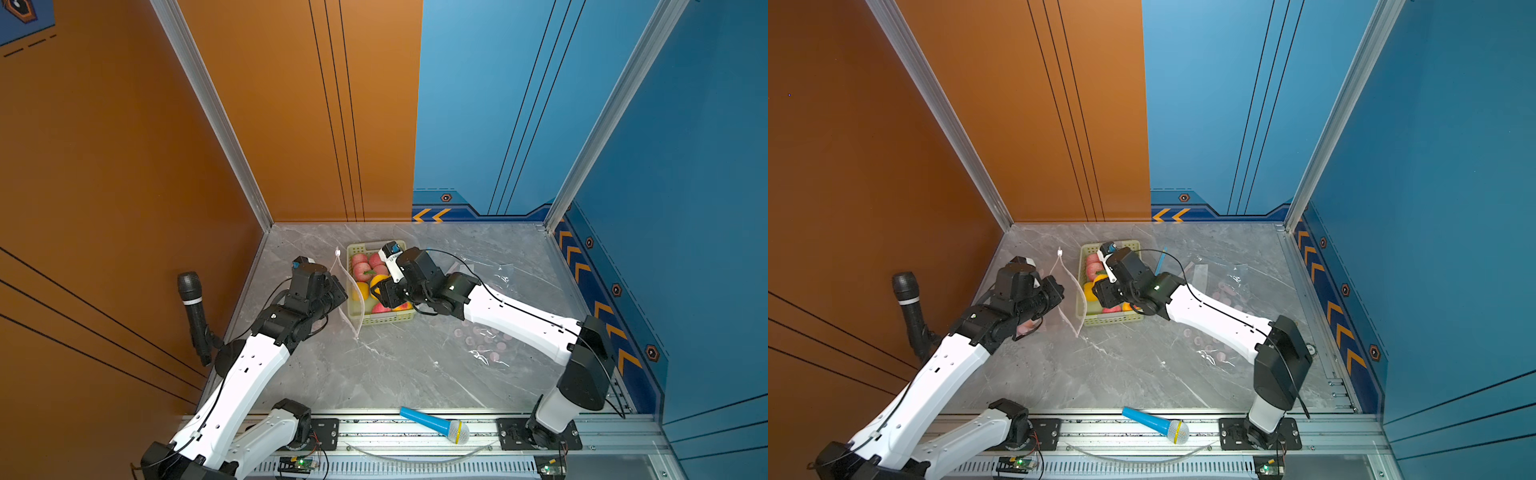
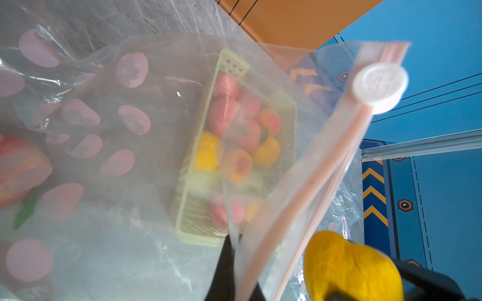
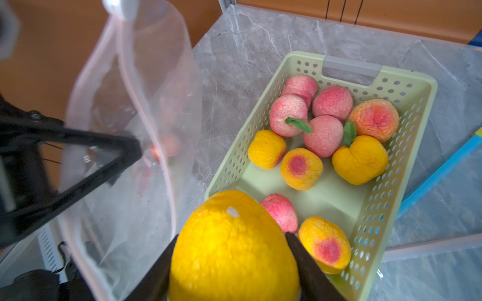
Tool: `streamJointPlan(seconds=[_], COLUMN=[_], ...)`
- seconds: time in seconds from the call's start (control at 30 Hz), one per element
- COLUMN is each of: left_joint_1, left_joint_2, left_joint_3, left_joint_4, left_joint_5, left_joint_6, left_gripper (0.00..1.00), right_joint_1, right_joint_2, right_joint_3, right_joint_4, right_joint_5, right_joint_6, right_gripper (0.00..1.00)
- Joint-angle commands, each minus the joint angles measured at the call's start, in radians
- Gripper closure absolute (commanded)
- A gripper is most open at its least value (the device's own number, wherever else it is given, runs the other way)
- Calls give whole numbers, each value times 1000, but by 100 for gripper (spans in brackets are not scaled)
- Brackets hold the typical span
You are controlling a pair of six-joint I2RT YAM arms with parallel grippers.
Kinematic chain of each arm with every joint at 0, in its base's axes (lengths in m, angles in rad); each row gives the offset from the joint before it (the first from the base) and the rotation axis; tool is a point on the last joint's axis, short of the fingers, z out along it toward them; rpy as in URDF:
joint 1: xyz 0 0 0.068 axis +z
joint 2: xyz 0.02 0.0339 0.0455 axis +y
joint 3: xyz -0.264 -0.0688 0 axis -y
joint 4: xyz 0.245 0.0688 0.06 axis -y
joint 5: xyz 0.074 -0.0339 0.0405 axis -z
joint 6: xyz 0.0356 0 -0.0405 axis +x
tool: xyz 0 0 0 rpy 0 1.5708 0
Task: Place the peach in a zip-top bag and seal the zipper
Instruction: Pick up the peach from the basket, then place the peach in the zipper food storage bag.
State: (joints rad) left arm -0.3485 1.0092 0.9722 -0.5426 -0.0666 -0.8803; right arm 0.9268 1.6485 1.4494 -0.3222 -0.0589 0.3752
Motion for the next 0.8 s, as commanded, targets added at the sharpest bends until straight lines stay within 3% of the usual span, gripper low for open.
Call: streamJointPlan(seconds=[0.0, 0.17, 0.6, 0.67, 0.77], left_joint_1=[-12, -34, -86, -91, -94], left_joint_2=[37, 79, 50, 42, 32], left_joint_3=[51, 107, 102, 99, 93], left_joint_4=[-10, -9, -10, -10, -10], left_joint_5=[18, 25, 43, 47, 46], left_joint_6=[28, 46, 45, 40, 32], left_gripper=[100, 100, 100, 100, 100], right_joint_1=[21, 52, 50, 52, 56], right_joint_2=[-61, -65, 113, 136, 158], right_joint_3=[-49, -68, 26, 50, 79], right_joint_4=[113, 177, 169, 143, 114], right_joint_5=[-43, -66, -59, -47, -47], right_joint_6=[39, 39, 53, 51, 38], right_gripper=[75, 74, 72, 64, 43])
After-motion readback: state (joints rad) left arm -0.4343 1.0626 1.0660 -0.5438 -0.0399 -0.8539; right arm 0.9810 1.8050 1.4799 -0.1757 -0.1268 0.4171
